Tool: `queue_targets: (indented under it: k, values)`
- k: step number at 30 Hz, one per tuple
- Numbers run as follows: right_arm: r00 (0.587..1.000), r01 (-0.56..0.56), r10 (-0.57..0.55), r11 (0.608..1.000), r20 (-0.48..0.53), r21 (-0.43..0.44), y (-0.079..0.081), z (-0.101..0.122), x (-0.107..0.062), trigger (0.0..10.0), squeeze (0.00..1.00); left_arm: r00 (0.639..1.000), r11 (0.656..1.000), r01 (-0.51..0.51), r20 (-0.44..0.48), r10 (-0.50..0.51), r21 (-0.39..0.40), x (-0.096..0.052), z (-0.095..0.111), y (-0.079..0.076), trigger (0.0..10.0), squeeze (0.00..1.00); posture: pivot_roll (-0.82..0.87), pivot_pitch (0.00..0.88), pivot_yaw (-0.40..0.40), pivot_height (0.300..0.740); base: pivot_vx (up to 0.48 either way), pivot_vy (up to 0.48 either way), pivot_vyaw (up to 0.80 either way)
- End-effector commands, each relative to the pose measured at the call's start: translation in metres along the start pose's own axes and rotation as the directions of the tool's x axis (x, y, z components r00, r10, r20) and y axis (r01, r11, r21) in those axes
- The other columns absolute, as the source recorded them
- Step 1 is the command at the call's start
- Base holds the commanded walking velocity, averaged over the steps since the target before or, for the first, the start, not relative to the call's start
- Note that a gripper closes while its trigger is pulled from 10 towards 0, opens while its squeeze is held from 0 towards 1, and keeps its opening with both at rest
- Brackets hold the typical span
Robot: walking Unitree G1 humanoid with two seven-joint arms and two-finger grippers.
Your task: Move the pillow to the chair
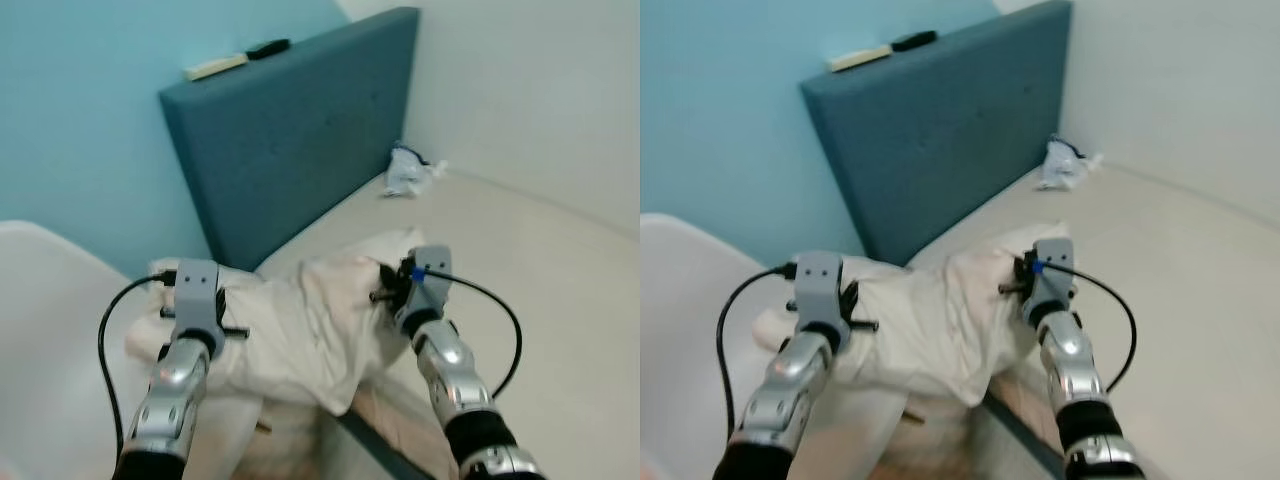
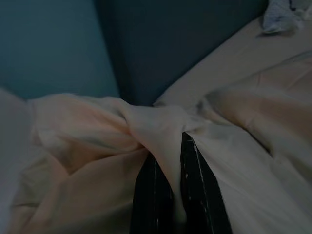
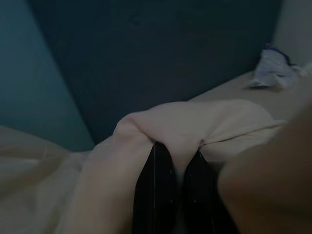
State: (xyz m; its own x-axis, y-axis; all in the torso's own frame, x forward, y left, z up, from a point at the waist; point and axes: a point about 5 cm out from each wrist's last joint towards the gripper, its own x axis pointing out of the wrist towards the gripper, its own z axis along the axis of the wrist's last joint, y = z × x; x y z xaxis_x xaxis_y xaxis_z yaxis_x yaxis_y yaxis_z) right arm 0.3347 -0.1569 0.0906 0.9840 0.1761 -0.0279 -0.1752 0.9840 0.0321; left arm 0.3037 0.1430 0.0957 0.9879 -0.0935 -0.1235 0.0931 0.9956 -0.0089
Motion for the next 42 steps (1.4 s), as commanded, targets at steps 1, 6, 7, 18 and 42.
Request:
queue_targets:
  k: [1,6,7,18,42]
  values:
    - [0.998,-0.053,0.053,0.999,0.035,0.001,0.012,0.007,0.004,10.0,0.0,0.999,0.999,0.033,0.039,-0.033,-0.002,0.0,0.01,-0.004,10.0,0.0,0.05,0.052,0.021,0.74,0.0,0.0,0.8]
    - [0.998,-0.058,0.058,0.998,0.032,-0.001,0.01,0.008,0.006,10.0,0.0,1.0,1.0,-0.003,0.014,0.002,0.006,0.002,0.01,-0.001,10.0,0.0,0.06,0.054,0.02,0.74,0.0,0.0,0.8]
    - [0.998,-0.058,0.058,0.998,0.032,-0.001,0.01,0.008,0.006,10.0,0.0,1.0,1.0,-0.003,0.014,0.002,0.006,0.002,0.01,-0.001,10.0,0.0,0.06,0.054,0.02,0.74,0.0,0.0,0.8]
    - [0.992,-0.125,0.125,0.992,0.013,0.02,0.021,0.008,0.011,10.0,0.0,0.999,0.999,-0.024,-0.041,0.023,-0.029,0.003,0.007,-0.001,10.0,0.0,0.06,0.057,0.018,0.74,0.0,0.0,0.8]
    - [0.985,-0.173,0.174,0.984,-0.006,0.044,0.024,0.007,0.018,10.0,0.0,0.996,0.997,-0.082,-0.03,0.082,0.002,0.01,0.012,0.009,10.0,0.0,0.06,0.058,0.013,0.74,0.0,0.0,0.8]
